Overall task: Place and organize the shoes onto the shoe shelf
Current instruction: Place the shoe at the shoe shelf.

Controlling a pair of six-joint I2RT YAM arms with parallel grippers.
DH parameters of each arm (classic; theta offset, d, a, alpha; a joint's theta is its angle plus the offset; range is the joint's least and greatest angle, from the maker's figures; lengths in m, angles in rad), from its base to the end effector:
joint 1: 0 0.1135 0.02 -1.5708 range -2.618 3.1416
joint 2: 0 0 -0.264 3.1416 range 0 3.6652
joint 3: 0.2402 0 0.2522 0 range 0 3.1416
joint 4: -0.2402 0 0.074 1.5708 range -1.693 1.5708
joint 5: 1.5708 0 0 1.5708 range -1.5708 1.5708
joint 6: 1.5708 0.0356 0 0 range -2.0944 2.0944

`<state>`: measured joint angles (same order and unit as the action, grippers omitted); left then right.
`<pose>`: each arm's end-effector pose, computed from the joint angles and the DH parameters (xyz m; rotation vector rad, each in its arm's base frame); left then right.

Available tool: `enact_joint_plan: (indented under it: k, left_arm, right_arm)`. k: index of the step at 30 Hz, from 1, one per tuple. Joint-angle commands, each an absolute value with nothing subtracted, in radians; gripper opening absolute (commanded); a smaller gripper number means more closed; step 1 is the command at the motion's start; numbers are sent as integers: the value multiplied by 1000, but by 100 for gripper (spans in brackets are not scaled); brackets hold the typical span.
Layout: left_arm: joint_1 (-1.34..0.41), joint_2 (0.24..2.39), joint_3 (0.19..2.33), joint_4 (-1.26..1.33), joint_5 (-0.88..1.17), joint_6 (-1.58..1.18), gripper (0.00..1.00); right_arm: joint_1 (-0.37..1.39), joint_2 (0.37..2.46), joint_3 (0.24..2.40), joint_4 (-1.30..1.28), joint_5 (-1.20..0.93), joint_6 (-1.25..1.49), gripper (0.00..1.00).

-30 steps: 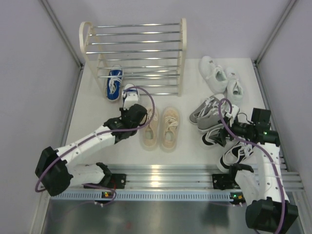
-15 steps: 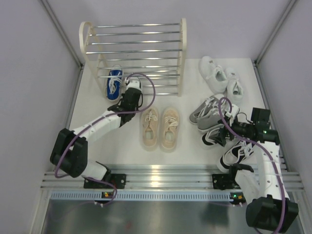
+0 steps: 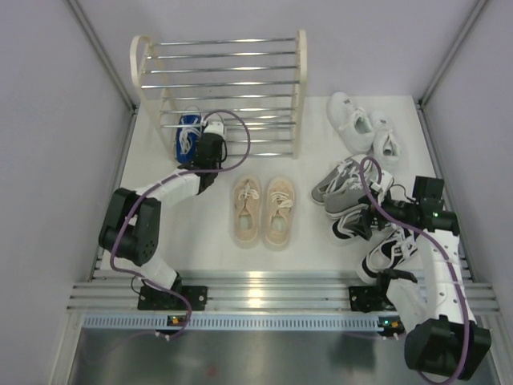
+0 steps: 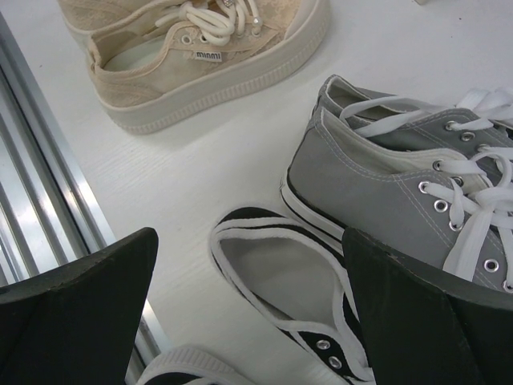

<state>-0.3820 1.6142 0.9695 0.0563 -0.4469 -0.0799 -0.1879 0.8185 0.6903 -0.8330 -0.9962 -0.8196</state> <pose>0.3320 -0.1168 0.2191 0.0632 2.1007 0.2060 0.1467 0.0025 0.2579 -0.9802 1.8587 0.6719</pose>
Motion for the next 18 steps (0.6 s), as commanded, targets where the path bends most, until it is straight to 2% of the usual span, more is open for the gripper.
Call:
enact_joint_plan:
  k: [1, 9, 18]
  left_arm:
    - [-354, 1657, 1051, 250, -391, -37, 0]
    - [-344, 1730, 1109, 279, -350, -31, 0]
    - [-344, 1684, 1088, 362, -379, -41, 0]
  right_arm:
    - [-206, 822, 715, -808, -1037, -851, 100]
    - [-212, 828, 713, -810, -1040, -856, 100]
    - [-213, 834, 713, -811, -1042, -861, 99]
